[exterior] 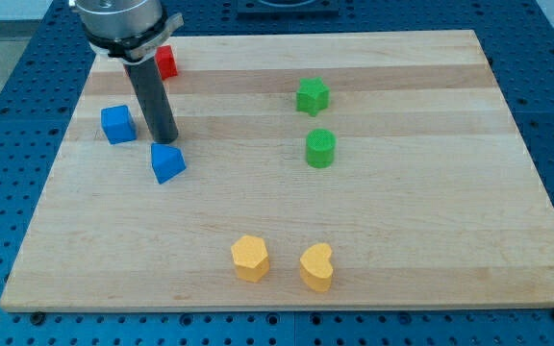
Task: Slide the blue triangle closer to the blue cube
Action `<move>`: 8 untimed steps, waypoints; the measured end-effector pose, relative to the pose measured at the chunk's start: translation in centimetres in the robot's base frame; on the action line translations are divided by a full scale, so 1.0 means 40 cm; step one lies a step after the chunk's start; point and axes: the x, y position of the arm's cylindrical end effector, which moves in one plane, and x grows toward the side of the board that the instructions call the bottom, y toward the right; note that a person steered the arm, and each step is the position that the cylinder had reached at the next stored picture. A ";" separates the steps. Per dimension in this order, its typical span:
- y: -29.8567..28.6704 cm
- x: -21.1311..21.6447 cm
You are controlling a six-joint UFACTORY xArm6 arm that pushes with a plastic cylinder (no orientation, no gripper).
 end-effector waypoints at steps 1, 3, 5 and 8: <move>0.016 0.000; 0.271 -0.001; 0.228 0.167; -0.023 0.161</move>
